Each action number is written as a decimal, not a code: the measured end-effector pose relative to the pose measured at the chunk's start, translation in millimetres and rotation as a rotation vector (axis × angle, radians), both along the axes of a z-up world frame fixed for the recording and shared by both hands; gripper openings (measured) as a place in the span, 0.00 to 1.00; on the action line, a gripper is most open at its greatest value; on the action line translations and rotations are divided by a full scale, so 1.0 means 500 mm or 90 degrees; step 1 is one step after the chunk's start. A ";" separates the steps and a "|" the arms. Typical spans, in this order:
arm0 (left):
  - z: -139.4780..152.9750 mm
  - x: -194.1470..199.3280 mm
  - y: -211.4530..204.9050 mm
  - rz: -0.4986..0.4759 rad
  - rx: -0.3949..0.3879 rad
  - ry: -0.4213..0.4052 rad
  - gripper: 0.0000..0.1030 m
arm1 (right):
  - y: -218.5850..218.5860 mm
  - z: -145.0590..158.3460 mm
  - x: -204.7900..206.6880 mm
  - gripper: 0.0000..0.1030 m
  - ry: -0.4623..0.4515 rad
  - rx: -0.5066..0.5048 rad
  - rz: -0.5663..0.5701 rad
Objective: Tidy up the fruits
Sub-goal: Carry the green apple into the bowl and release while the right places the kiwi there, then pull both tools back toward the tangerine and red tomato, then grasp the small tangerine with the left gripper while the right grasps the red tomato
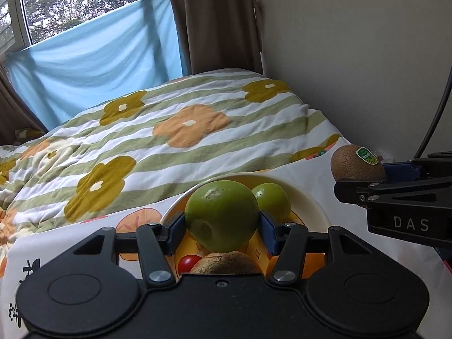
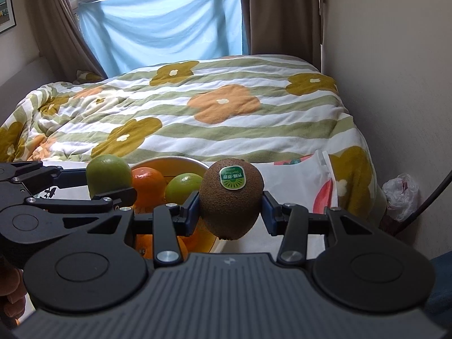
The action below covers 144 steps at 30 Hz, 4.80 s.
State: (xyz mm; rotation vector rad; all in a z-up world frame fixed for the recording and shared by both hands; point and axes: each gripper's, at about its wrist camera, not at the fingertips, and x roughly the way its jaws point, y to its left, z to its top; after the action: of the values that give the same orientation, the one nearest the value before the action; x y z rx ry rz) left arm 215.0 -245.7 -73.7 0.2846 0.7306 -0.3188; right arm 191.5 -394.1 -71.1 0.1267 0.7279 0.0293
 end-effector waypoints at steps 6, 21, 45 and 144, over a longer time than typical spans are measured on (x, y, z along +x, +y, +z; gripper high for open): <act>-0.022 0.008 -0.017 -0.030 0.018 0.021 0.58 | -0.008 -0.015 0.012 0.58 0.012 0.007 -0.015; 0.016 -0.025 0.058 0.014 -0.008 -0.004 0.92 | 0.005 -0.016 0.025 0.58 0.020 -0.003 0.010; -0.005 -0.106 0.114 0.124 -0.003 -0.007 0.93 | 0.054 -0.064 0.049 1.00 -0.001 -0.034 0.082; -0.148 0.036 0.481 -0.124 0.016 0.042 0.39 | 0.577 -0.163 -0.097 0.72 0.069 -0.017 0.022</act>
State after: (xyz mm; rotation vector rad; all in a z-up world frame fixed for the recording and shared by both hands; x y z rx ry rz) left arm 233.1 -5.3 -147.6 0.3719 0.7745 -0.5056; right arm 143.0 -105.4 -152.5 0.0899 0.8389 0.0457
